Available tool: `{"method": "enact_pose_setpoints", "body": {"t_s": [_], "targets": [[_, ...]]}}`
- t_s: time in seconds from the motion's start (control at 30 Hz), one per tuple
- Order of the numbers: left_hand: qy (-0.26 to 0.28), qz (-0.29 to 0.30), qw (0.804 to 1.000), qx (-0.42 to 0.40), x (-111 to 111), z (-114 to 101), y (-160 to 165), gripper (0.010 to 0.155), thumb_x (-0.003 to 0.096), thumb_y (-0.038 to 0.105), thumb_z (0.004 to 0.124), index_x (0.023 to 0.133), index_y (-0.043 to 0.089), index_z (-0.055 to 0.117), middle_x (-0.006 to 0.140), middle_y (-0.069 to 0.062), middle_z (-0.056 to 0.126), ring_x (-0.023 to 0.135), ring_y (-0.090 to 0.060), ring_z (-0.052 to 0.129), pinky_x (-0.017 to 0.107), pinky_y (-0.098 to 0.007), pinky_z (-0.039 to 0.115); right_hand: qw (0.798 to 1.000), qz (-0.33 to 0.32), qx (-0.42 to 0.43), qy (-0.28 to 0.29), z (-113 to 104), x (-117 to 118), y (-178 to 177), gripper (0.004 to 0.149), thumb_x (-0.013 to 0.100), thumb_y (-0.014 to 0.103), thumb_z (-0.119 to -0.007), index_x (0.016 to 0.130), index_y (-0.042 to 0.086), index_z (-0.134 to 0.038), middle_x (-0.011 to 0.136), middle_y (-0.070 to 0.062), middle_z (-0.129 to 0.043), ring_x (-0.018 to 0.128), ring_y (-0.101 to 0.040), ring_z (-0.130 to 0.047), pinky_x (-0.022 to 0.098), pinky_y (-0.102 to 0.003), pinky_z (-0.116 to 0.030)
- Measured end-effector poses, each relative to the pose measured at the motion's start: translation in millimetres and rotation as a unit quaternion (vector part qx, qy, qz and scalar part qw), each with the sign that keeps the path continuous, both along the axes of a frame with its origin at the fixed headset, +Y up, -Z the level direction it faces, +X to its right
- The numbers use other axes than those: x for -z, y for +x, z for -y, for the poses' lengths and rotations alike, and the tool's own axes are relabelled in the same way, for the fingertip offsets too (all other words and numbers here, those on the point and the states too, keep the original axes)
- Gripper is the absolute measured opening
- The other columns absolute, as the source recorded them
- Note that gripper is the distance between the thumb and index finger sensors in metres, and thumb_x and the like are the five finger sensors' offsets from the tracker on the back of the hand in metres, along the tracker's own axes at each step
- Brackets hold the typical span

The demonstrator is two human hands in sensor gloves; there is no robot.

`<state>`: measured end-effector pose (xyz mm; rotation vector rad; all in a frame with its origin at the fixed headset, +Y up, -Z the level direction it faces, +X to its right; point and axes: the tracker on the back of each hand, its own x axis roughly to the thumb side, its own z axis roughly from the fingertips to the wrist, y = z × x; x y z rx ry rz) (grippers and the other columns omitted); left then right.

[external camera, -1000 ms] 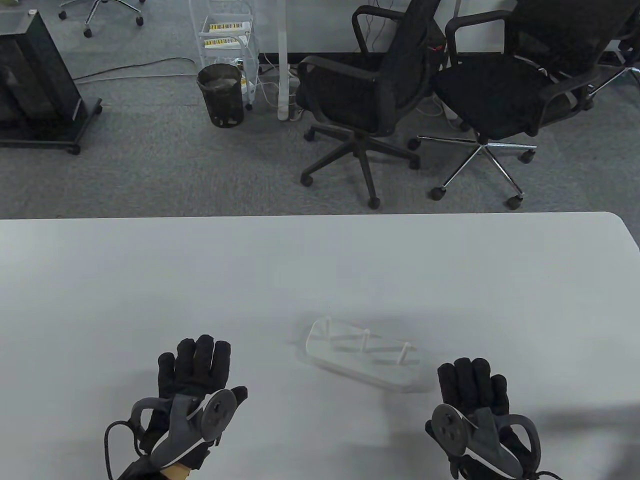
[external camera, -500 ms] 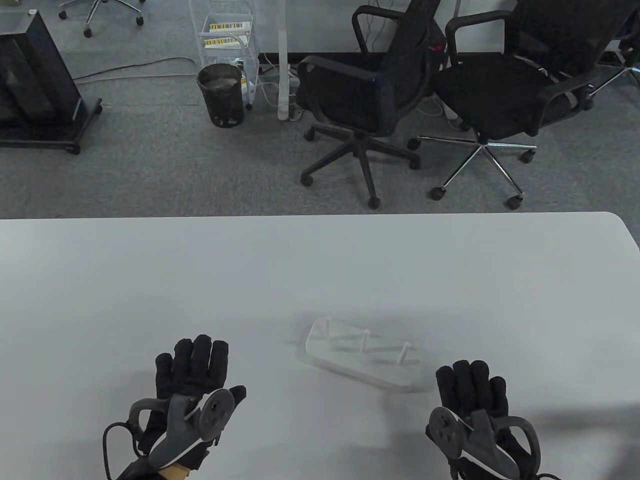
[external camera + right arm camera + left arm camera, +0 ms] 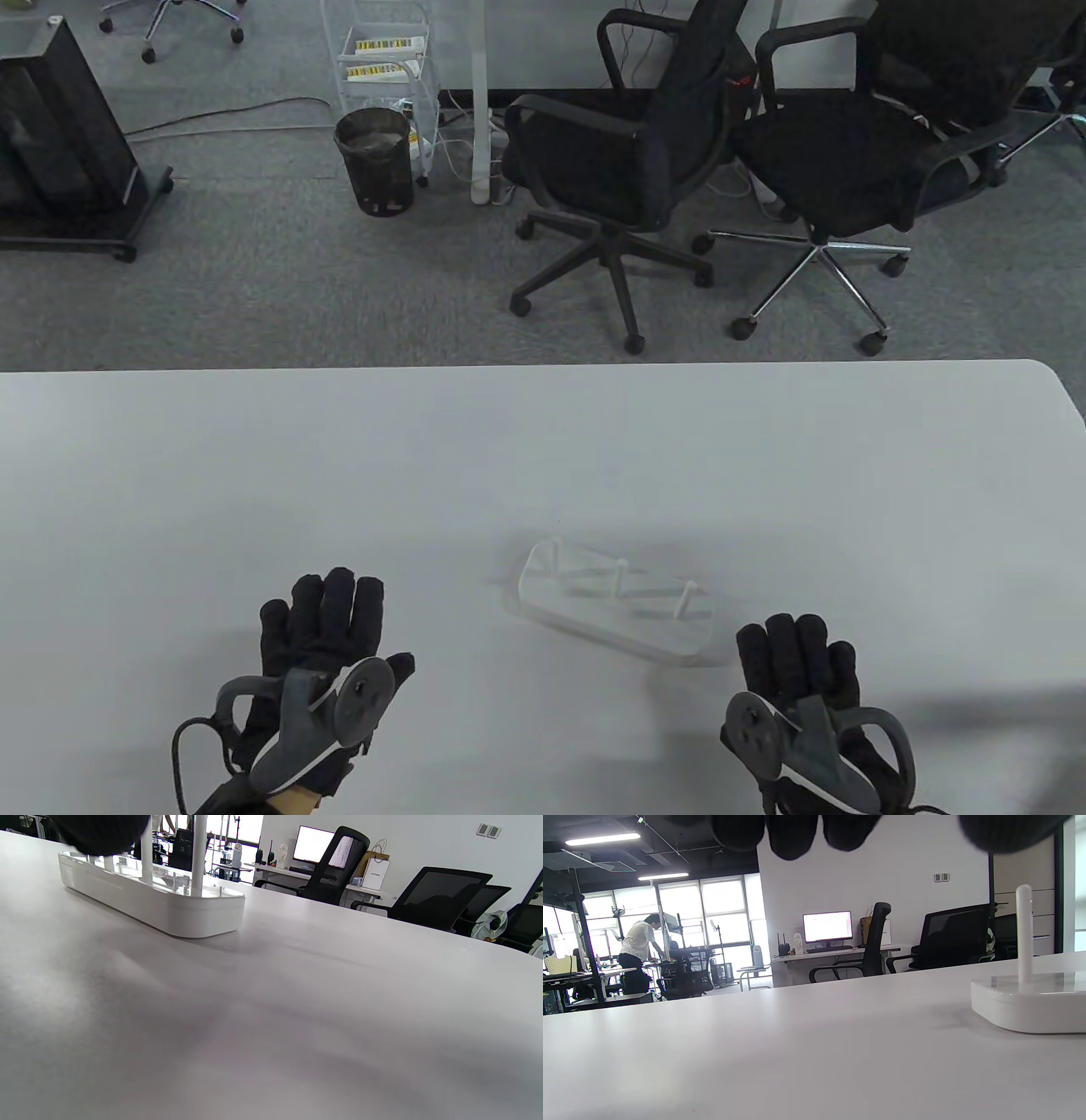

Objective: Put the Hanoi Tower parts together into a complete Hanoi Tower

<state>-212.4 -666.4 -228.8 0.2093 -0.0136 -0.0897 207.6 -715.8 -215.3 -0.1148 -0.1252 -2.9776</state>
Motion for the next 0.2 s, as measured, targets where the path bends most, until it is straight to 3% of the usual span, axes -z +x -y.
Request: {"method": "enact_pose_setpoints", "body": {"t_s": [0.2], "targets": [[-0.006,-0.001,1.0,-0.005,1.7,3.9,-1.2,0.085,0.0404,0.065,0.069,0.111,0.024,0.049,0.118,-0.013,0.049,0.107,-0.048,0.049,0.074,-0.066,0.039,1.0,0.0,-0.001,-0.014,3.6,0.7,-0.4,0.099,0.037,0.055,-0.07,0.098,0.019,-0.001,0.107,-0.016,0.003,0.096,-0.047,0.001,0.07,-0.065,-0.016]]}}
